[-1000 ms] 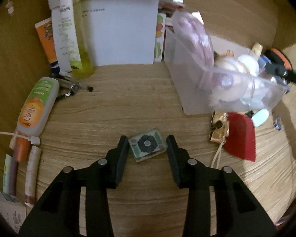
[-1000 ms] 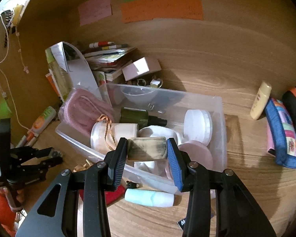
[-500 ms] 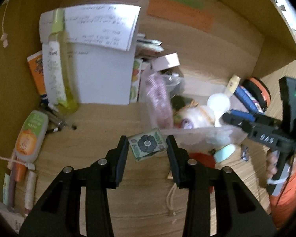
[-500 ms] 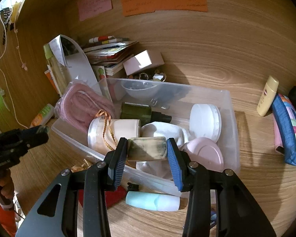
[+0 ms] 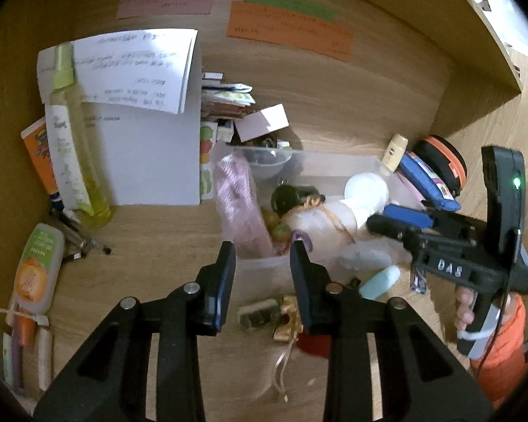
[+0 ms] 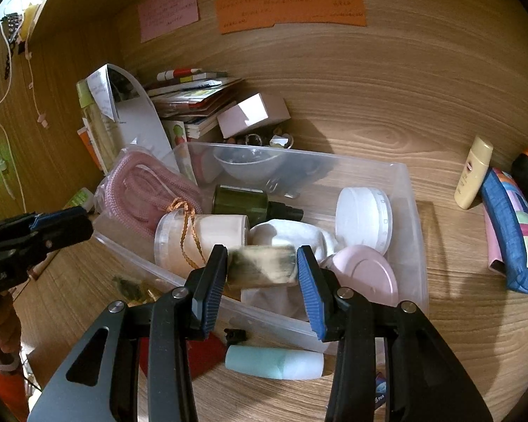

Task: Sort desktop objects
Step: 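Drop the soap bar into the box with the right gripper while the left regrasps the packet, then drop the green packet into the box with the left gripper while the right moves to the Max pack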

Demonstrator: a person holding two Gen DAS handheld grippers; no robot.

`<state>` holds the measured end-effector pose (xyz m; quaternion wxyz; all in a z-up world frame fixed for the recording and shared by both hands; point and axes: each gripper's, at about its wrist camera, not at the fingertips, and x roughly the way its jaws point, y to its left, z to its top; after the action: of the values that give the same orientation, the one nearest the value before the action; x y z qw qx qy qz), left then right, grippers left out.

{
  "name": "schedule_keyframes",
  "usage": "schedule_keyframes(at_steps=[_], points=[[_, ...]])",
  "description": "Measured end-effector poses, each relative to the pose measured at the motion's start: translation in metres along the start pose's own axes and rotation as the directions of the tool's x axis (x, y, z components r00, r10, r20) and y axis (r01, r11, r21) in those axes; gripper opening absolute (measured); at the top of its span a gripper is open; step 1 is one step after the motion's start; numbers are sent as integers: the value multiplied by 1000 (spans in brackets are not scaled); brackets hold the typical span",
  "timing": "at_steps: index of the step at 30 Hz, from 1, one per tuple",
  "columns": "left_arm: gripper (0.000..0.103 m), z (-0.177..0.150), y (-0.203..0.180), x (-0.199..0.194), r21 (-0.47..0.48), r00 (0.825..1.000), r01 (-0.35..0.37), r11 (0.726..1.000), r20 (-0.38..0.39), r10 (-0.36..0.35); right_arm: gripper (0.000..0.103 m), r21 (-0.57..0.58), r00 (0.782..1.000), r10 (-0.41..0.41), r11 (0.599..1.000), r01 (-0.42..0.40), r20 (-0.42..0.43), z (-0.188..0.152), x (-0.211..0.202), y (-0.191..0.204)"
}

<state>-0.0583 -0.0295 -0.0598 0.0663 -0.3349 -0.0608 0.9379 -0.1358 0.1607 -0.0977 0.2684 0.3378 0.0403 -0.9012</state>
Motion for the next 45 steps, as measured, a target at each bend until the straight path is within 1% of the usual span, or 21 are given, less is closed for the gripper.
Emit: schedule_keyframes(at_steps=[2, 3, 5, 6, 11, 12, 13, 14, 17, 20, 25, 26, 29, 30, 32, 34, 36, 38, 41, 45], points=[[31, -8, 1, 0, 12, 1000, -17, 1000, -20, 17, 41, 0, 1000, -10, 1000, 10, 2, 0, 0, 0], [31, -14, 2, 2, 12, 999, -19, 1000, -44, 19, 45, -2, 1000, -16, 1000, 16, 4, -1, 0, 0], [31, -22, 5, 8, 4, 997, -21, 1000, -79, 21, 48, -4, 1000, -13, 1000, 13, 8, -1, -1, 1], [31, -27, 6, 14, -1, 994, -23, 1000, -105, 23, 48, -4, 1000, -15, 1000, 15, 9, -1, -1, 1], [32, -42, 11, 35, -52, 984, -15, 999, -181, 5, 49, -9, 1000, -22, 1000, 23, 18, -1, -2, 3], [32, -43, 11, 38, -64, 982, -9, 998, -187, -3, 49, -9, 1000, -22, 1000, 22, 19, -1, -2, 3], [38, -43, 11, 39, -71, 983, -8, 997, -184, -5, 49, -9, 1000, -23, 1000, 23, 19, -1, -2, 3], [40, -43, 11, 40, -75, 983, -9, 997, -185, -5, 49, -9, 1000, -23, 1000, 23, 20, -1, -2, 3], [40, -44, 7, 42, -73, 983, -3, 997, -183, -11, 50, -11, 1000, -24, 1000, 24, 20, -2, -3, 3], [41, -46, 2, 47, -65, 982, -2, 998, -187, -10, 54, -10, 1000, -15, 1000, 15, 21, -3, -3, 4], [40, -48, 0, 65, -62, 976, -44, 997, -217, 29, 59, -33, 999, -38, 999, 39, 35, -4, -6, 9], [37, -49, 0, 66, -59, 977, -55, 997, -210, 41, 62, -36, 999, -35, 999, 36, 37, -4, -7, 9], [36, -50, -2, 66, -43, 977, -68, 997, -203, 58, 69, -49, 998, -36, 998, 38, 45, -5, -10, 12], [36, -51, -2, 64, -38, 980, -61, 997, -192, 53, 73, -58, 998, -38, 997, 41, 47, -5, -11, 14], [33, -53, 1, 59, -49, 983, -51, 998, -179, 41, 76, -72, 998, -38, 997, 41, 42, -5, -11, 16], [33, -55, 4, 53, -63, 985, -42, 997, -168, 30, 77, -86, 998, -39, 995, 42, 43, -5, -13, 18], [33, -56, 6, 46, -71, 988, -37, 997, -154, 26, 82, -91, 998, -43, 995, 47, 48, -4, -17, 19], [33, -56, 8, 38, -81, 991, -25, 996, -135, 14, 83, -89, 997, -50, 994, 55, 57, -3, -22, 18], [33, -51, 8, 23, -76, 995, -13, 997, -98, 6, 85, -87, 994, -68, 993, 75, 81, -3, -33, 16], [33, -40, 1, 10, -62, 998, 5, 998, -56, -8, 92, -53, 991, -98, 993, 103, 92, -9, -45, 5]])
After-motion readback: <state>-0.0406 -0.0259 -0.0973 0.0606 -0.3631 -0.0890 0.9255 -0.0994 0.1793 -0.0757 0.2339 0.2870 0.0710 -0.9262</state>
